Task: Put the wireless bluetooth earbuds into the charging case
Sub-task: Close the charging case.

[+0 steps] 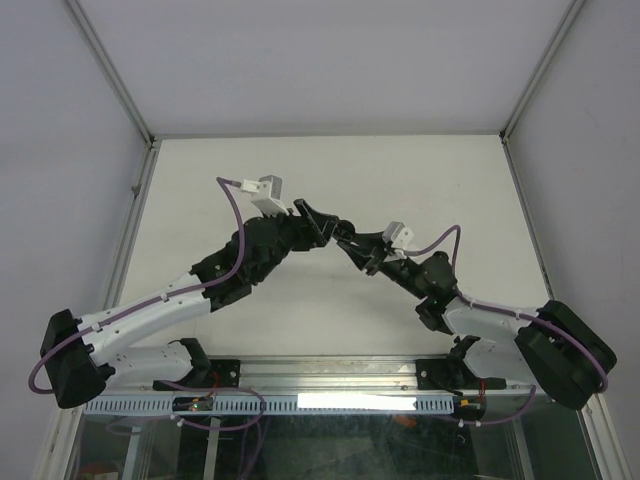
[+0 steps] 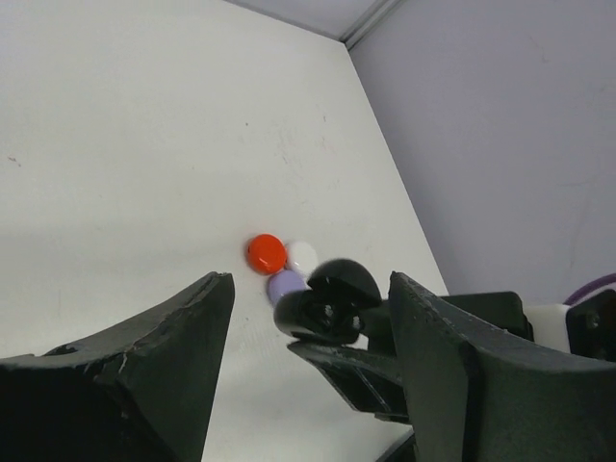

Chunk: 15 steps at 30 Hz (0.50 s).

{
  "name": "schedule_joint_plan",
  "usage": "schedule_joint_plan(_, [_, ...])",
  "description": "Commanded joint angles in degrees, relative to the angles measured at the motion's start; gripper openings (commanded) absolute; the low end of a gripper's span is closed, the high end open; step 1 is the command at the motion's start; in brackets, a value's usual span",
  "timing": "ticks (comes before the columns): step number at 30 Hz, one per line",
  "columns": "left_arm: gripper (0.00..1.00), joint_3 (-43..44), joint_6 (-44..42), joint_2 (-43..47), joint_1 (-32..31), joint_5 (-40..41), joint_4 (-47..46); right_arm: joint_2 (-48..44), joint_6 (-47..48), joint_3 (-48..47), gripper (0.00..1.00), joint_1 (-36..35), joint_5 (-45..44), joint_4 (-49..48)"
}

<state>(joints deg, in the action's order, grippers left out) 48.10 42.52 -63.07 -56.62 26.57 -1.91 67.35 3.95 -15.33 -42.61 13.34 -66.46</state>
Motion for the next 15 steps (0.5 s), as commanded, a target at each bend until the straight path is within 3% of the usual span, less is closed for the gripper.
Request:
schedule_joint_plan(1, [0.67, 3.1, -5.7, 1.4, 7.8, -18.7, 0.2, -2.8, -1.8, -1.4, 0.0, -0.1, 1.5, 1.3])
schedule_joint_plan(8, [0.69, 4.9, -7.8, 0.6, 16.7, -44.2, 0.7, -5.0, -2.8, -4.4, 0.0, 1.2, 10.2, 9.6])
schedule_joint_plan(15, [0.75, 6.3, -8.8, -1.6, 20.8, -55.8, 2.7, -5.2, -6.8, -7.6, 0.0, 4.2, 20.0, 12.3])
